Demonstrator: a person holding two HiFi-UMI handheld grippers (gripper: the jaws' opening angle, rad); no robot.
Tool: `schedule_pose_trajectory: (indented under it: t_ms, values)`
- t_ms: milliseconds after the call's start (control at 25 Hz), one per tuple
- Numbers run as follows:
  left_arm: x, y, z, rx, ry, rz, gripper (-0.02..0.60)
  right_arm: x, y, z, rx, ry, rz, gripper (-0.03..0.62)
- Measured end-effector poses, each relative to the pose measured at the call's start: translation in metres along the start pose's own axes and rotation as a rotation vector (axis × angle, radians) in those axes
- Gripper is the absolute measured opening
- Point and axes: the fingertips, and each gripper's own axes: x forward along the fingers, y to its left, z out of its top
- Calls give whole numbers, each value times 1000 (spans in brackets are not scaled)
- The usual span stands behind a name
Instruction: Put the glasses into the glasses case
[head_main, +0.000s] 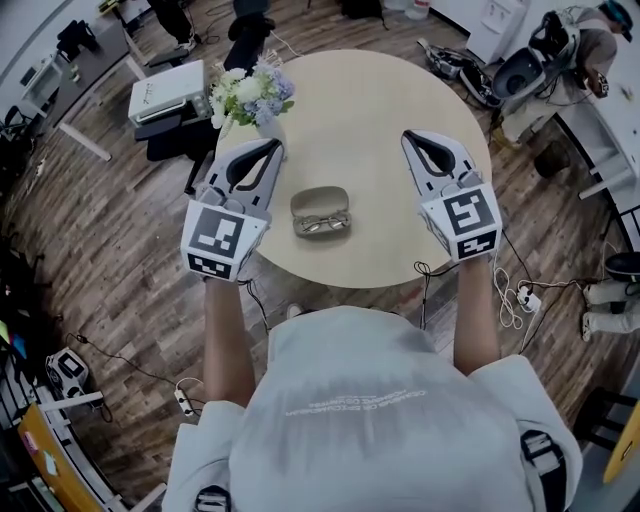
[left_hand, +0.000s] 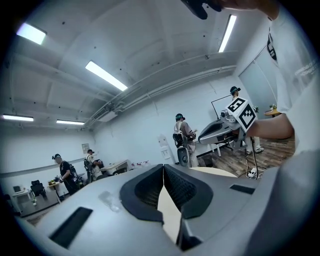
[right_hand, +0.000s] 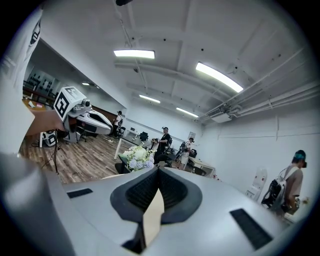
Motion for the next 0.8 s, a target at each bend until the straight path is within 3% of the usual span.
schedule_pose_trajectory:
  t_ms: [200, 800]
  values:
    - [-1, -3, -1, 17, 8, -18, 15, 3, 5, 1, -4, 1, 3, 2]
    - [16, 5, -23, -30, 29, -49, 15, 19, 1, -14, 23, 41, 8, 2]
